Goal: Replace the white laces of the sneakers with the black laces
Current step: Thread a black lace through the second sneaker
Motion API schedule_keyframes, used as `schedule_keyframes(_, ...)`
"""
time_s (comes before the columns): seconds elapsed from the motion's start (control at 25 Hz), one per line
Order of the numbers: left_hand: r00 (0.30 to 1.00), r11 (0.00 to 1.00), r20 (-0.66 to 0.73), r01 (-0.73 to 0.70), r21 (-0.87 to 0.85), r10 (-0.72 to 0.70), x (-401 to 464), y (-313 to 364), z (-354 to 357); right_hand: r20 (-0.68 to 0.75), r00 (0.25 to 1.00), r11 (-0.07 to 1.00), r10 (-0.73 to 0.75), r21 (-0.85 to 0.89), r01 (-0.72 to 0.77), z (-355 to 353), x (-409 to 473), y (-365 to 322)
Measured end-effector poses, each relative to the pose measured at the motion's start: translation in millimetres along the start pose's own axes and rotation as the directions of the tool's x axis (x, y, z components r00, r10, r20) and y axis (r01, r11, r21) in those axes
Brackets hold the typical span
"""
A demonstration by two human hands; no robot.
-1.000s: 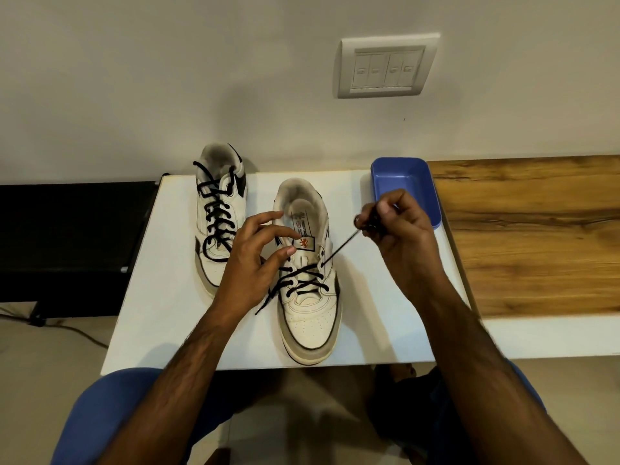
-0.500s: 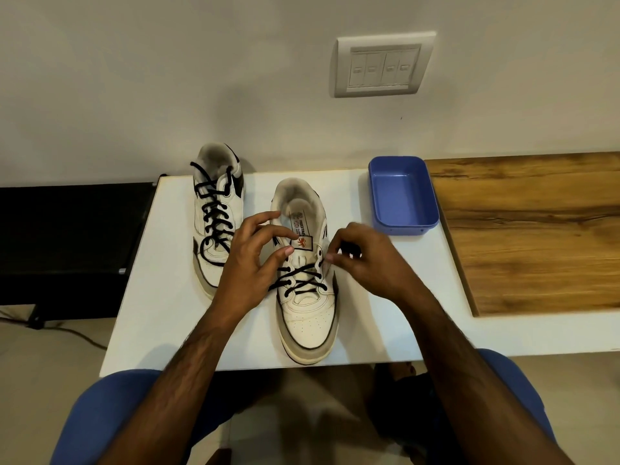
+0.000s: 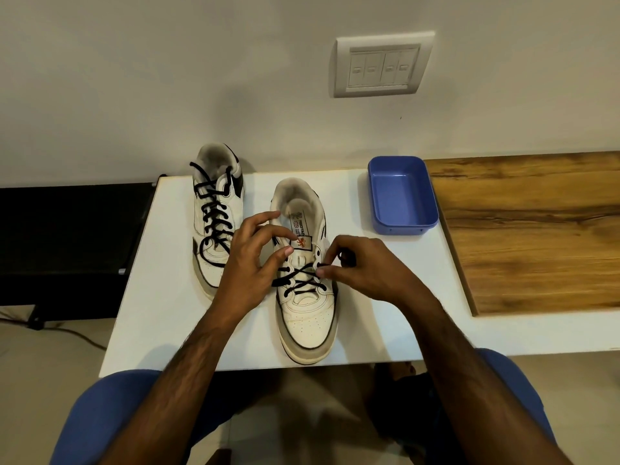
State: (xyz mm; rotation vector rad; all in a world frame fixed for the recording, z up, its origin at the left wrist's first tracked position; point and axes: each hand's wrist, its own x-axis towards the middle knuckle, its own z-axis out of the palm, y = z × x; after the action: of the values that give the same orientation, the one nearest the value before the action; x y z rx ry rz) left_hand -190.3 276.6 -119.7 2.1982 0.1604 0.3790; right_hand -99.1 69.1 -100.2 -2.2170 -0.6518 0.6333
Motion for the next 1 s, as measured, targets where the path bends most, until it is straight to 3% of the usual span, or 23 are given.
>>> schedule_keyframes(0.16,1.0,1.0,0.005,0.007,0.009,-0.007,-0.6,1.1,-0.5,-0.015,0.998,0.999,-0.054,0.0,0.054,-0.8,0.6,-1.1)
schedule_keyframes(0.24,1.0,1.0,0.006,0.005,0.019,-0.006,-0.3,1.9,-0.4,-0.145,0.984,0.98,-0.101,0.154,0.123,-7.7,-0.2,0.0)
schedule_keyframes(0.36,1.0,0.999,0.011,0.001,0.036,-0.001,-0.6,2.0,-0.4,-0.325,0.945,0.861,-0.018,0.475,0.18,-18.6,-3.5,3.7)
schedule_keyframes(0.44,1.0,0.999,0.012,0.009,0.036,-0.01,-0.5,2.3,-0.5,-0.256,0.966,0.816,0.021,0.563,0.132,-15.7,-4.6,0.2)
schedule_keyframes(0.52,1.0,0.999,0.009,0.005,0.042,-0.005,-1.2,2.1,-0.4,-0.196,0.98,0.871,0.03,0.487,0.071,-9.9,-2.2,-1.9)
schedule_keyframes(0.72,0.998,0.997,0.014,0.063,0.049,-0.064,-6.7,-2.4,-10.4,-0.253,0.966,0.958,0.052,0.286,0.023,-8.9,3.4,6.3)
schedule_keyframes(0.84,0.981,0.984,0.128,0.127,0.126,-0.143,-9.2,-10.3,-21.9,-0.197,0.979,0.914,0.044,0.403,0.04,-12.3,0.7,1.5)
schedule_keyframes(1.0,0.969,0.973,0.247,-0.061,0.221,0.005,-10.2,-14.9,-30.4,-0.103,0.992,0.833,0.078,0.553,-0.008,-23.4,-2.0,5.6)
